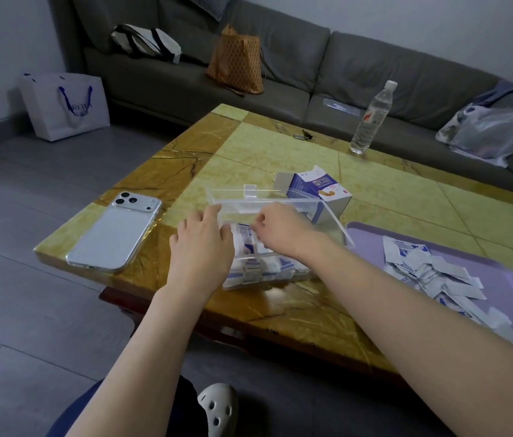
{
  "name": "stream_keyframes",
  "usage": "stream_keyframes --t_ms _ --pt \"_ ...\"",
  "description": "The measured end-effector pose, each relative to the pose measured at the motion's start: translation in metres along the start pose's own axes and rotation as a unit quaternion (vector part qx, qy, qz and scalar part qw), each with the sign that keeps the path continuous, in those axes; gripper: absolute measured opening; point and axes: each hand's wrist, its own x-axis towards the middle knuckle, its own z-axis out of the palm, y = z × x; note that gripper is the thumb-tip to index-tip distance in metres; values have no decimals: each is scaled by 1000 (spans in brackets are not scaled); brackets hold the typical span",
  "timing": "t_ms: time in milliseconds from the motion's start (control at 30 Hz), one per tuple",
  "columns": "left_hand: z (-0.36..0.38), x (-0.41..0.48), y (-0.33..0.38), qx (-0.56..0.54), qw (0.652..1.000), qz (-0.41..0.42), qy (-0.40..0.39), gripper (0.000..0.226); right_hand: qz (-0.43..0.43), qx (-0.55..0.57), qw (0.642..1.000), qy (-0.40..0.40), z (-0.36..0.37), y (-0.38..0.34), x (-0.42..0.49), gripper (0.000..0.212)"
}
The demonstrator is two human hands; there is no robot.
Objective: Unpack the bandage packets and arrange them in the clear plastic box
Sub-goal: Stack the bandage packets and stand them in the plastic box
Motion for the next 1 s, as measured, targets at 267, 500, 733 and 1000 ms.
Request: stream_keyframes --t_ms 267,500,733,1000 --pt "12 -9 32 -12 979 143 142 37 -166 48 932 319 -10 50 -46 20" --pt "61 -31 83 -12 939 336 73 30 -119 36 918 376 -2 133 -79 17" --pt "109 -51 119 46 900 426 -84 30 31 11 975 222 7 230 -101 27" --pt "162 -41 146 167 893 380 -173 44 93 17 989 112 -2 287 -101 68"
